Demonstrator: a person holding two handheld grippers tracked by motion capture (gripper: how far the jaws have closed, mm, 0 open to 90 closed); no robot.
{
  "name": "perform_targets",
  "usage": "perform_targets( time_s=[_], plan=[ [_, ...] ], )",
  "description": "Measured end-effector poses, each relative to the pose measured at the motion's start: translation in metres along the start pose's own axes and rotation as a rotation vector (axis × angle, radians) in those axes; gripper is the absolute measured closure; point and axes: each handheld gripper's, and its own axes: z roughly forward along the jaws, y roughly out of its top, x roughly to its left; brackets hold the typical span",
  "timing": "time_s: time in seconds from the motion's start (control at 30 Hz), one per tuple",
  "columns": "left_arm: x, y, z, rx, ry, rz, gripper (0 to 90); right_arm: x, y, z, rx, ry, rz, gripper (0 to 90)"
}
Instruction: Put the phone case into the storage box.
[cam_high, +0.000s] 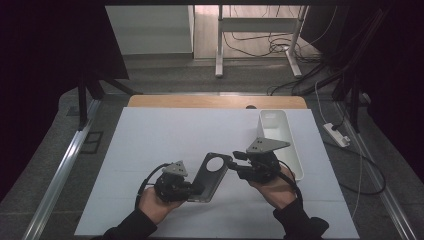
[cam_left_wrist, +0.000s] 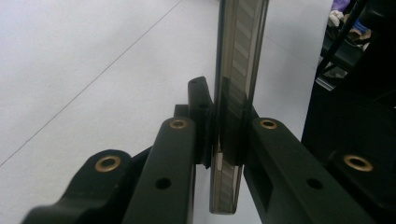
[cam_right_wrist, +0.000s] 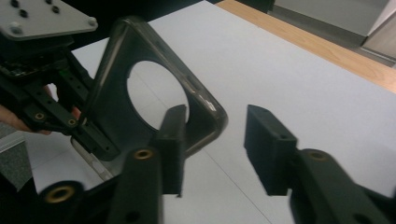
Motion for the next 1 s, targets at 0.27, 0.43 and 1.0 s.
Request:
perform_targets(
  time_s=[0.27,0.43,1.0],
  plan=[
    [0.0011,-0.0004,-0.0001,-0.010,-0.030,-0.009,84.1,-0.0004,-0.0006,0.0001,-0.004,0.026,0.006,71.9],
    [0.0011,-0.0004,0.0000,-0.015,-0.041,-0.013,84.2,-0.0009,-0.0007,-0.0006,-0.007,0.022,0.012,74.6],
    [-0.0002,0.0000,0.0046,-0.023,-0.064,-0.014,83.8,0.0008,0.0005,-0.0028,-0.030,0.000,0.031,77.9]
  ],
)
